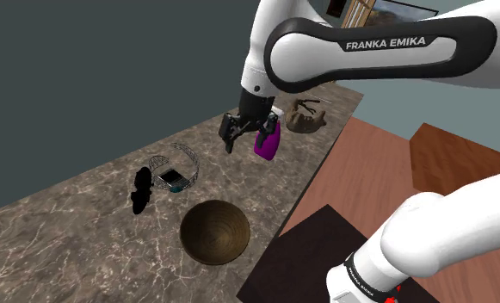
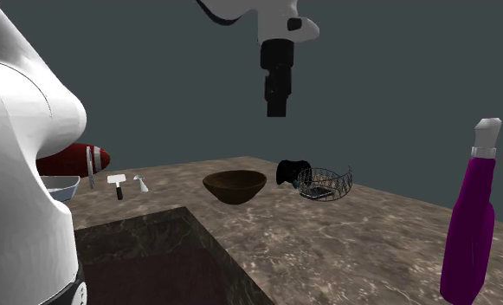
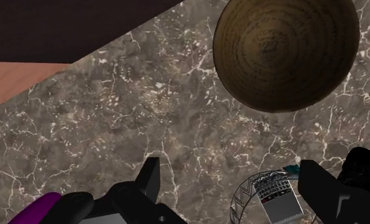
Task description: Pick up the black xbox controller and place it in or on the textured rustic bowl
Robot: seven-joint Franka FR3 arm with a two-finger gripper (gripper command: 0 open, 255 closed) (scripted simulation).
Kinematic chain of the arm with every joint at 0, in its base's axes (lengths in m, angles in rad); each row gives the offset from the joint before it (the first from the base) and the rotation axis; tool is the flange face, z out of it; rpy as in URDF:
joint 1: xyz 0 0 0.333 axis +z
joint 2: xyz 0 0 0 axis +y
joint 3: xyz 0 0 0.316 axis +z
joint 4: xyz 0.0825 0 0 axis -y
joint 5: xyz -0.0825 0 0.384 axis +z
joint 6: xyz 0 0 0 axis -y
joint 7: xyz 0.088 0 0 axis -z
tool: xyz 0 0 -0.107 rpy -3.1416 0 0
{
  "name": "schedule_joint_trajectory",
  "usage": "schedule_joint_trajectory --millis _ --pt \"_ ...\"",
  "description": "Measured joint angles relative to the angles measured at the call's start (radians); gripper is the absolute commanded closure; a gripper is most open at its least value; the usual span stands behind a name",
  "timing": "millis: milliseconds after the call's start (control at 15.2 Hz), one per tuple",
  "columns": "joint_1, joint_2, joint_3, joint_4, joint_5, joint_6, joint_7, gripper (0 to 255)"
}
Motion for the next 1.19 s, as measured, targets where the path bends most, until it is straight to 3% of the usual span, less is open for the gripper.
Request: schedule_joint_trajectory --millis 396,660,924,1188 --pt "-0.006 0.213 0.108 0.115 -0.070 0.088 0.179 0" --pt "0.002 0.396 0.157 0.221 -0.170 0.138 0.312 0" --pt "0.048 0.570 0.173 0.348 -0.279 0.149 0.446 0" --pt "0.126 0.757 0.154 0.507 -0.386 0.141 0.562 0"
